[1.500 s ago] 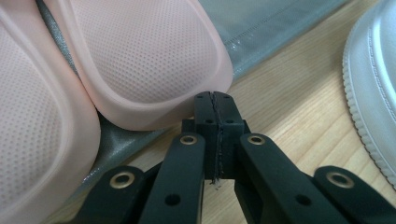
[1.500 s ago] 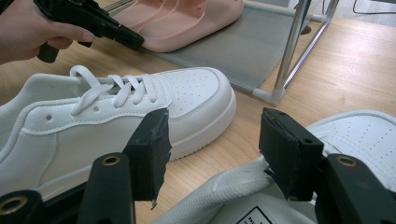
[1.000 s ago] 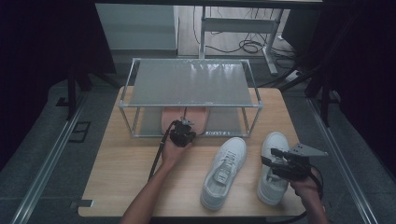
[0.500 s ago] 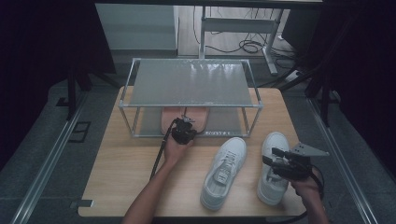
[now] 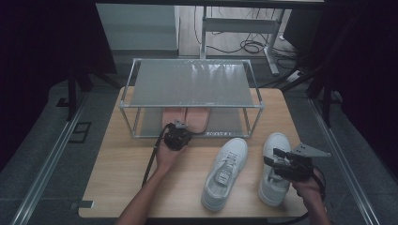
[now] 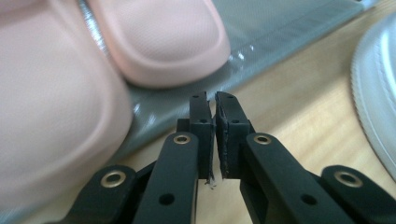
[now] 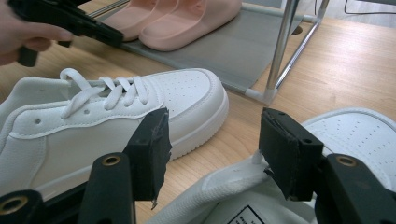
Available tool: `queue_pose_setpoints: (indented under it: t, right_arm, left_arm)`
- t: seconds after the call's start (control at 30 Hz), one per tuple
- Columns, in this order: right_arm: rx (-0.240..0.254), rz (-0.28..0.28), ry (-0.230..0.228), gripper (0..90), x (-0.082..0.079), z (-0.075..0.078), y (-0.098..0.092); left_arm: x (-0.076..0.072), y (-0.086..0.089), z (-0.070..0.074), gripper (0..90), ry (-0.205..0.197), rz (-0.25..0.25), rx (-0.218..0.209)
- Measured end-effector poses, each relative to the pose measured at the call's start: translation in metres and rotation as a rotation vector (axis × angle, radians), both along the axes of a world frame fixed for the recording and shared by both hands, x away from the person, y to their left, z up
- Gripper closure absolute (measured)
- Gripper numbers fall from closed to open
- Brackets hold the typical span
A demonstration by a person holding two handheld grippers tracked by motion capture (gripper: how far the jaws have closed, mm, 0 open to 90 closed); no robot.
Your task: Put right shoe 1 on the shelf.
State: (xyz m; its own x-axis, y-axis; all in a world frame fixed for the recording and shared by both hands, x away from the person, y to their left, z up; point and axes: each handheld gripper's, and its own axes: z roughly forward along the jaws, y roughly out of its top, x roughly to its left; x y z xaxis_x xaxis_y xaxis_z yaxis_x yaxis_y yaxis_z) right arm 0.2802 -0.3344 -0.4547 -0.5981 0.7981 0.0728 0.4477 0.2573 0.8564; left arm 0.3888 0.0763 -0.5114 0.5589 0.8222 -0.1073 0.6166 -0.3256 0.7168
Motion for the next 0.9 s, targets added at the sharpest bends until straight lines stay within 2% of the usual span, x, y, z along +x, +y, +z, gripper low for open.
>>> queue_pose_setpoints:
  t: [0.17, 0.37, 0.7, 0.9]
  right_arm:
    - [-0.004, 0.005, 0.001, 44.0, 0.000, -0.001, 0.003]
    - [-0.003, 0.006, 0.002, 44.1, 0.000, -0.001, 0.004]
    - [-0.005, 0.012, 0.006, 44.0, 0.000, -0.002, 0.006]
    - [-0.007, 0.013, 0.005, 44.0, 0.000, -0.002, 0.008]
  left_arm:
    - [-0.024, 0.022, 0.007, 89.5, -0.023, -0.005, -0.036]
    - [-0.050, 0.042, 0.012, 90.0, -0.036, -0.025, -0.051]
    - [-0.084, 0.059, 0.008, 87.1, -0.014, -0.062, -0.055]
    - [-0.098, 0.070, 0.006, 84.2, -0.012, -0.059, -0.071]
